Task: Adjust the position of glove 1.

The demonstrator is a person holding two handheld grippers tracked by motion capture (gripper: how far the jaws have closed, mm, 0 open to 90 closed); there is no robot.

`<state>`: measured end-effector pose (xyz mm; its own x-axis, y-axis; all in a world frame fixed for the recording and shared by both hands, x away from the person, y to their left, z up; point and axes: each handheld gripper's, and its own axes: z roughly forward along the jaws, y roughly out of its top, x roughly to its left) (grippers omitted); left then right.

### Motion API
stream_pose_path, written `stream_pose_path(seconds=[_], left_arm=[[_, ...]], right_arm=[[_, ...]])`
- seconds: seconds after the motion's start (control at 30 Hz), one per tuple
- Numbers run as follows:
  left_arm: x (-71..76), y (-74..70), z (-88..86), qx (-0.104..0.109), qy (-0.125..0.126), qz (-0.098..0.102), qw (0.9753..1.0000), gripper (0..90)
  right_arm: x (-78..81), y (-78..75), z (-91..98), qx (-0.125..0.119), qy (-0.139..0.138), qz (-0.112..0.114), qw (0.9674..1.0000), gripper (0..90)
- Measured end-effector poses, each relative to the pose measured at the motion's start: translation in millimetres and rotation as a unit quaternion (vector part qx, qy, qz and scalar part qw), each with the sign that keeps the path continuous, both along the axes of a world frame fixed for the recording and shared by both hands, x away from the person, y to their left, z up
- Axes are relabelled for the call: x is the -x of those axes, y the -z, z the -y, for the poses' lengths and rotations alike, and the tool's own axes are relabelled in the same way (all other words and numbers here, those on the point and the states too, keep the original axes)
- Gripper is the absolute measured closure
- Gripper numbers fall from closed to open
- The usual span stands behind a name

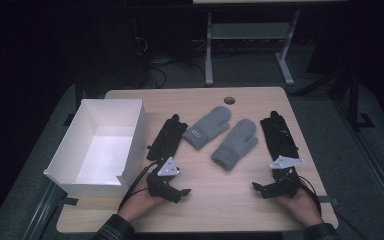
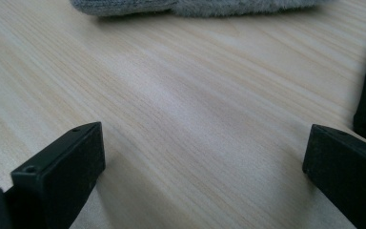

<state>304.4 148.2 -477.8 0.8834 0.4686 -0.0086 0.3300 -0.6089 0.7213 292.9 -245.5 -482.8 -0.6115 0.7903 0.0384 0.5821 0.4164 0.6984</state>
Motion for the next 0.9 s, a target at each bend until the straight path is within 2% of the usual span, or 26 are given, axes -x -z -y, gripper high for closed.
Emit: stream_pose_path(seconds=[0.17,0.37,0.47,0.57,0.67,0.77,0.9], left_arm=[[-1.9,0.0,-0.7,-0.002,0.006,0.002,1.0,12.5],[-2.1,-1.3,-1.9,-0.008,0.011,-0.003,0.9999,12.5],[-2.2,-1.2,-2.6,-0.007,0.013,-0.002,0.9999,12.5],[-2.3,-0.9,-2.9,-0.006,0.014,0.001,0.9999,12.5],[-2.0,-0.9,-3.1,-0.005,0.013,-0.001,0.9999,12.5],[-1.4,0.0,-2.7,0.005,0.009,0.0,0.9999,12.5],[-1.7,-0.3,-3.0,0.001,0.012,0.001,0.9999,12.4]], right_arm=[[0.5,0.0,0.8,0.003,-0.004,0.002,1.0,0.3],[1.5,-2.9,-0.2,0.012,-0.011,-0.011,0.9998,1.1],[1.5,-6.0,0.0,0.016,-0.017,-0.011,0.9997,8.4],[-1.1,-10.7,0.3,0.014,-0.024,-0.011,0.9996,14.3],[-4.2,-16.3,0.2,0.004,-0.023,-0.009,0.9997,16.2],[-9.9,-19.2,0.3,-0.008,-0.023,-0.006,0.9997,18.1],[-16.2,-25.0,-1.4,-0.018,-0.024,-0.006,0.9995,24.4]])
